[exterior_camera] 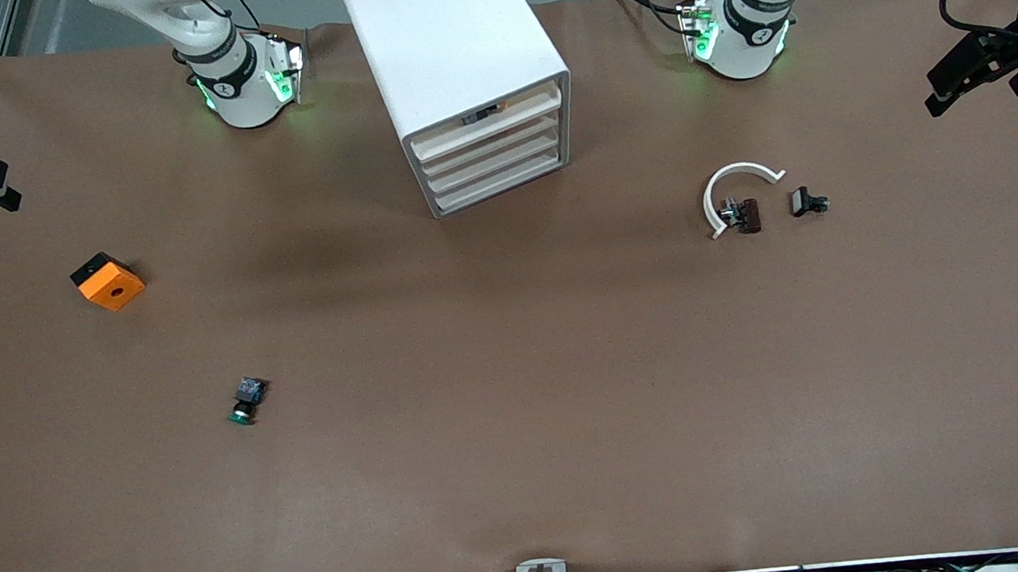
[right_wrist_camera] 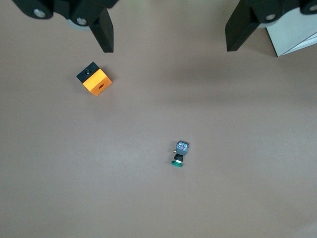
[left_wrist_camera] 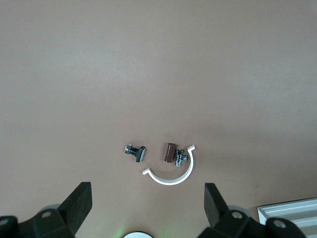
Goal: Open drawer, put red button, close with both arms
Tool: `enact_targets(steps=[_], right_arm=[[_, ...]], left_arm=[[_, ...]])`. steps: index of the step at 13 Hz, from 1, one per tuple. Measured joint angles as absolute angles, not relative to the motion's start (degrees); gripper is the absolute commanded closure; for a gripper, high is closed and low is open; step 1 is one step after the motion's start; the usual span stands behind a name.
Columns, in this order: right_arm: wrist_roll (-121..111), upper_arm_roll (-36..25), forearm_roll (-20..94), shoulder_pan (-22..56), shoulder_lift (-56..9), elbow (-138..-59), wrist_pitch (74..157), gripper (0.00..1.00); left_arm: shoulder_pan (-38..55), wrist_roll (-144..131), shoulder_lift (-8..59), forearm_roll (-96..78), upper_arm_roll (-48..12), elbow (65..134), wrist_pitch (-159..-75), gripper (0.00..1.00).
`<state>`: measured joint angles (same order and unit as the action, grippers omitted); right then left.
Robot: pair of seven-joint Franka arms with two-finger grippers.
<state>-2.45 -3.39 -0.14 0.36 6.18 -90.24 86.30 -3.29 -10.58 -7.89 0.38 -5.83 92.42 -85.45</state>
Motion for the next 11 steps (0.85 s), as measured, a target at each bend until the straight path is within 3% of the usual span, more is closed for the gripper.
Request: enact_targets(steps=[11], right_arm=[[-2.45,-3.27,-0.14,0.36,6.14,-90.24,86.19,0.0]], left_arm=[[-3.0,-6.58,-6.47,1.91,-7.4,91.33,-85.61,0.0]])
